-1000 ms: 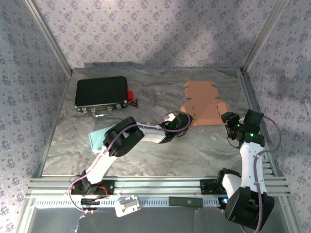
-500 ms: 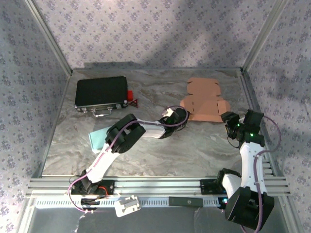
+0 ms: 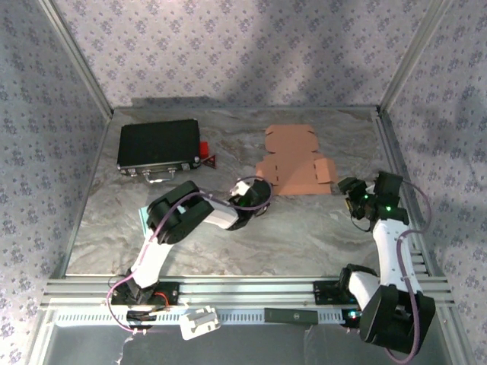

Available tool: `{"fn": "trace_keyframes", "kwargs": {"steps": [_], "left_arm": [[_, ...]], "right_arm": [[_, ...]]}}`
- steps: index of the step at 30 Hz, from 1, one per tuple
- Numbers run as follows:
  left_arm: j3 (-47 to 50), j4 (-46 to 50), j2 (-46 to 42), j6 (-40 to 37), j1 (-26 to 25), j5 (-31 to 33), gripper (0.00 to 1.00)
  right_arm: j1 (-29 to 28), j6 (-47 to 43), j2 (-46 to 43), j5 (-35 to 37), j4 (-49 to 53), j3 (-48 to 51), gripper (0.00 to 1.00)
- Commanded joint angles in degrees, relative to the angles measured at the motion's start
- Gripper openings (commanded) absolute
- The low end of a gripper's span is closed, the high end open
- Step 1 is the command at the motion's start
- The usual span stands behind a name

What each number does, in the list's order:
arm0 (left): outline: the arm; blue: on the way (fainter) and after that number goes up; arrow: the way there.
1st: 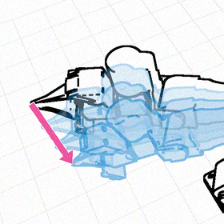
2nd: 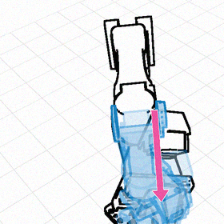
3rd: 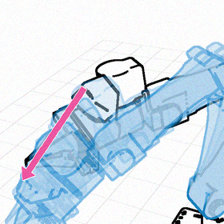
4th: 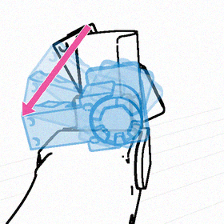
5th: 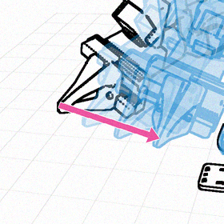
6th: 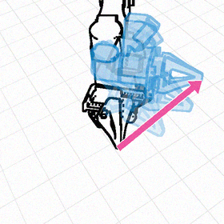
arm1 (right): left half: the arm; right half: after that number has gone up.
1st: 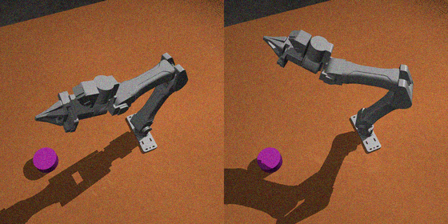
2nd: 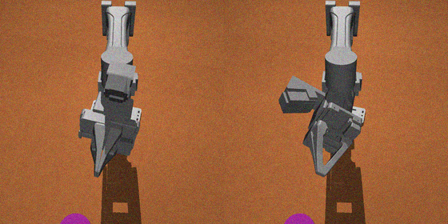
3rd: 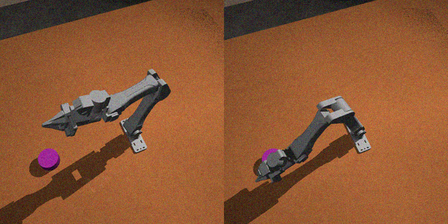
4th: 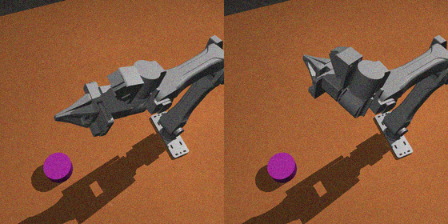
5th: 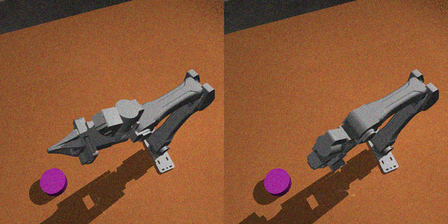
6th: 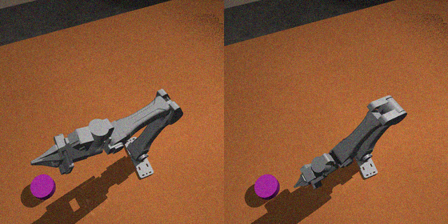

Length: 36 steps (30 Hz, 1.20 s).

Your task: Fold the paper box

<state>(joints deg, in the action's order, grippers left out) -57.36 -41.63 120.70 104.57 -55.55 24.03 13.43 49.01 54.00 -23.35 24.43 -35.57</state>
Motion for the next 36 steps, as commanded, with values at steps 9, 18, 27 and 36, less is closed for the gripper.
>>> {"fn": "trace_keyframes", "kwargs": {"steps": [9,18,27,36], "left_arm": [[15.11,-14.35,-11.25,3.24,-3.51,10.17,0.0],[15.25,-11.56,-16.3,1.66,-4.7,9.02,0.0],[16.14,-11.81,-17.65,1.36,-4.83,9.02,0.0],[15.92,-11.89,-17.43,1.21,-4.83,7.8,0.0]], "right_arm": [[-33.94,22.94,-14.91,17.14,-9.79,12.96,0.64],[-44.68,32.78,-1.45,23.12,-41.49,22.3,0.74],[-43.22,32.62,1.34,25.84,-46.32,19.61,0.72],[-40.9,36.72,10.7,23.62,-56.5,19.51,0.65]]}}
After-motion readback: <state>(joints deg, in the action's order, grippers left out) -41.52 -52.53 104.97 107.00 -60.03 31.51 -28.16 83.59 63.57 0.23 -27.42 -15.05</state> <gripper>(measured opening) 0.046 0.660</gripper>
